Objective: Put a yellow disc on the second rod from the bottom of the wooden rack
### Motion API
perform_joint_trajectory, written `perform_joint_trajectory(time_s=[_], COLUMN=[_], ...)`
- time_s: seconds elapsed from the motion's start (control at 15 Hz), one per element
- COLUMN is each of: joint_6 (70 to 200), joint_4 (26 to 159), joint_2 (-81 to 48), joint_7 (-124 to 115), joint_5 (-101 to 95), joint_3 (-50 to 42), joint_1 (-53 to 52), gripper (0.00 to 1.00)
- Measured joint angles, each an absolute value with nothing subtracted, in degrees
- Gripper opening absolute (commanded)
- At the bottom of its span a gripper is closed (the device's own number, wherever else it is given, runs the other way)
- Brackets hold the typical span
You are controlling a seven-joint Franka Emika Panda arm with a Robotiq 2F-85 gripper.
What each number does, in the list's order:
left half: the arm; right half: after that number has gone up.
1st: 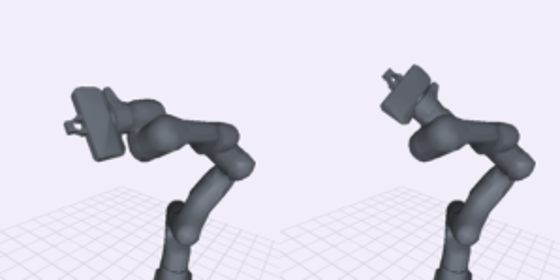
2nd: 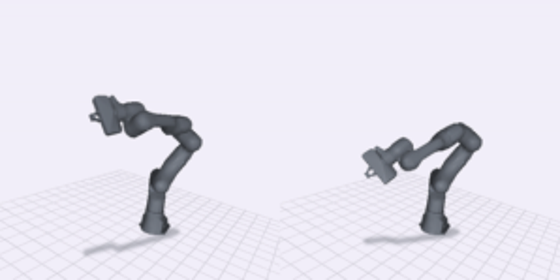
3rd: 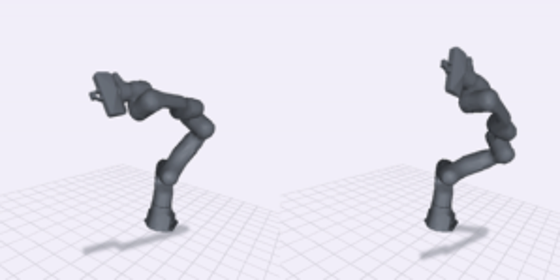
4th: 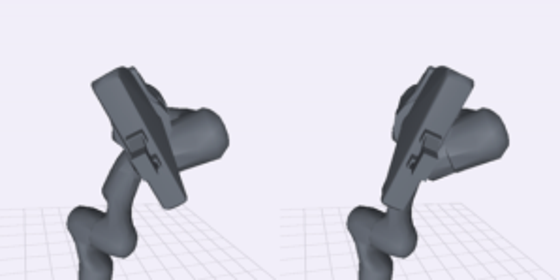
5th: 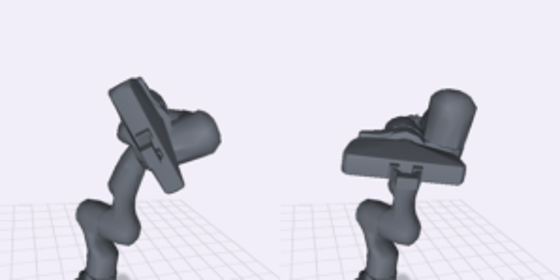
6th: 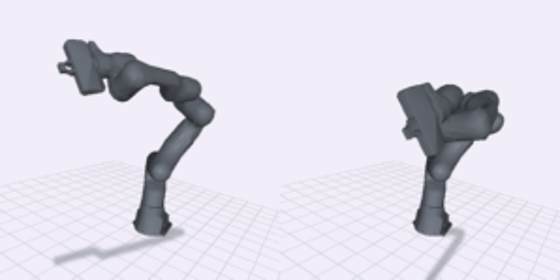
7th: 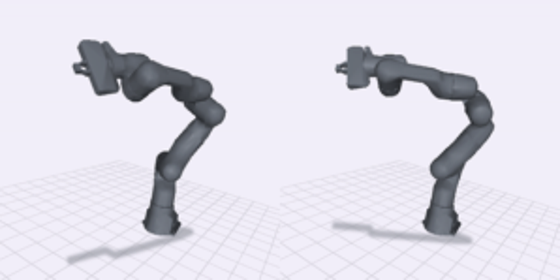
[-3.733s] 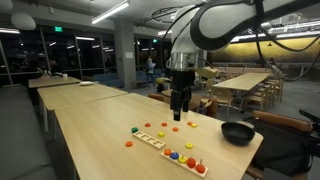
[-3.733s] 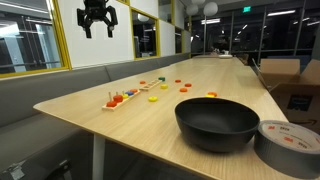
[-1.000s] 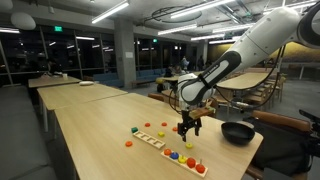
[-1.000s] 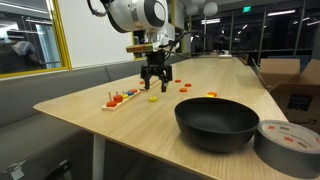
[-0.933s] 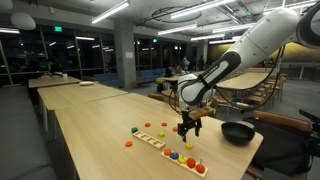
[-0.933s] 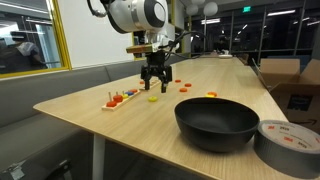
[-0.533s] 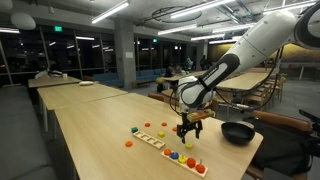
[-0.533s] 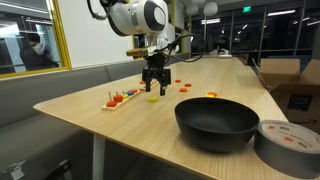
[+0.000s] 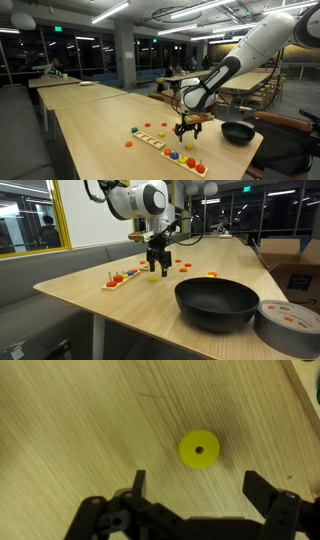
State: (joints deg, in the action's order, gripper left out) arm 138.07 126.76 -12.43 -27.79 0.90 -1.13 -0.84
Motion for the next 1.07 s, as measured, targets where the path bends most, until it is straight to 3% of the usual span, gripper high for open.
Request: perform_joint_trajectory(time_s=[1.07], joint_6=[142.45], joint_4=[134.04], joint_2=[-7.77], joint_7=[-34.56], joint_5=[0.50], joint_3=[-1.86], joint_1=[-2.79], gripper=[1.00])
